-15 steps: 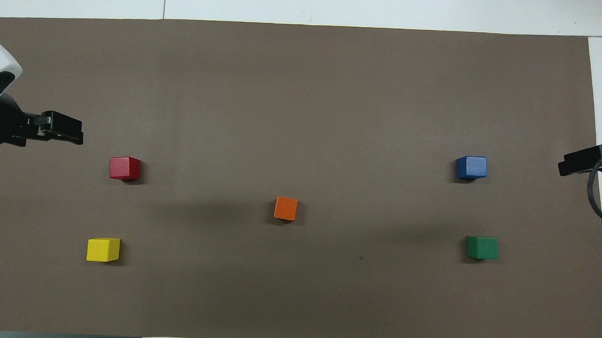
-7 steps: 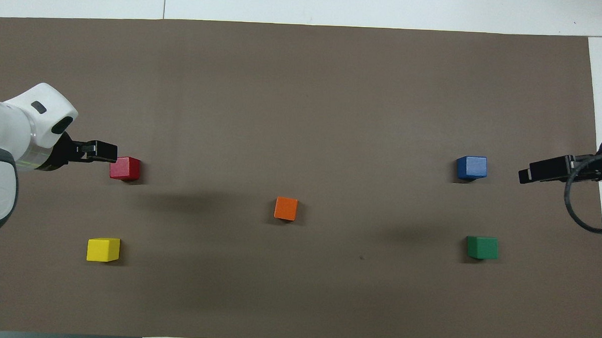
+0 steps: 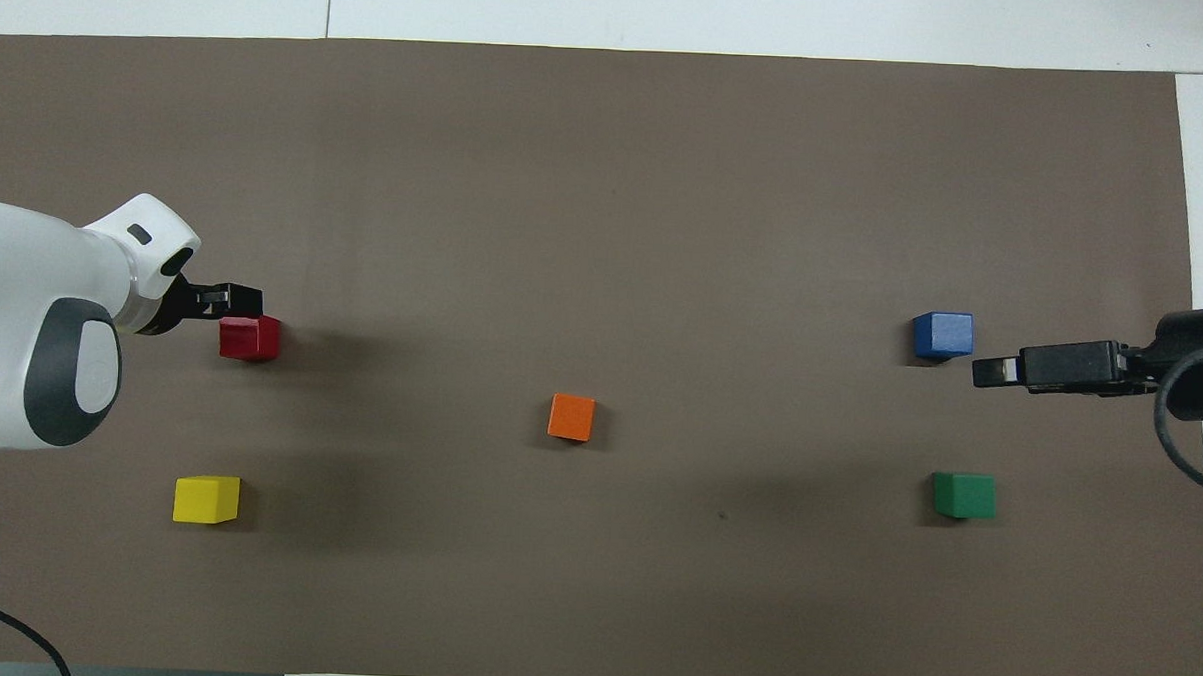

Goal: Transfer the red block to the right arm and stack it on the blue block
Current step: 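Grasp the red cube with the left gripper while the right gripper advances, then carry the red cube toward the right gripper while the right gripper approaches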

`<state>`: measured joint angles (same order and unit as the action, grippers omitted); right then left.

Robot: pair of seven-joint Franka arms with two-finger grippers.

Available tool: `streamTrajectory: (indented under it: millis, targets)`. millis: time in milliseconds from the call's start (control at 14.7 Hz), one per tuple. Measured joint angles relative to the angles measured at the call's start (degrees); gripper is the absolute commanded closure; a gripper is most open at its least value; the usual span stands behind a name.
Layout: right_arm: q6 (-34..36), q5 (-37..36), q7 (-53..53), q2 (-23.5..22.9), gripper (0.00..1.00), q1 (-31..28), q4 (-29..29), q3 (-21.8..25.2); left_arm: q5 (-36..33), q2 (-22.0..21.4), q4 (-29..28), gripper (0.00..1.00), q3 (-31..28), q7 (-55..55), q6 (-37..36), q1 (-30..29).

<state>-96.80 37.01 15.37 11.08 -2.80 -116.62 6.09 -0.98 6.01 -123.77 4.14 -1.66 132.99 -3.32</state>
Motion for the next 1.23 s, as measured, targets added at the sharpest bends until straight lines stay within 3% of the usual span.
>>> streamTrajectory:
  millis: [409,477,545,614,750,818,1023,1227]
  targets:
    - [-0.91,18.18,21.18,-3.09,0.0,-6.56,-9.82,0.06,0.0,0.79,-2.23,0.0,0.0,0.77,2.01,-0.11]
    - [-0.91,21.67,23.12,-4.08,0.0,-6.52,-10.58,-0.04,0.0,0.8,-2.73,0.04,0.04,0.86,2.1,-0.11]
    - [-0.9,24.91,24.54,-5.03,0.0,-6.4,-11.12,-0.25,0.0,0.84,-3.14,0.1,0.12,0.93,2.26,-0.09]
    - [-0.69,28.3,25.55,-6.05,0.0,-6.22,-11.52,-0.46,0.0,0.93,-3.43,0.31,0.23,0.94,2.38,-0.07]
    - [0.48,34.63,28.54,-8.2,0.0,-5.52,-12.15,-0.68,0.0,1.18,-3.6,0.93,0.26,0.89,2.51,-0.07]
    - [1.23,37.12,29.62,-9.13,0.0,-4.8,-12.48,-0.72,0.0,1.29,-3.6,1.0,0.22,0.82,2.52,-0.09]
    - [6.59,46.86,32.29,-11.86,0.0,-1.24,-14.1,-0.84,0.31,1.33,-2.47,1.0,0.15,-1.4,0.67,-0.13]
    - [15.63,56.62,36.3,-17.65,0.0,2.02,-14.85,-1.05,5.14,0.88,9.47,1.0,1.06,-11.09,-15.41,0.68]
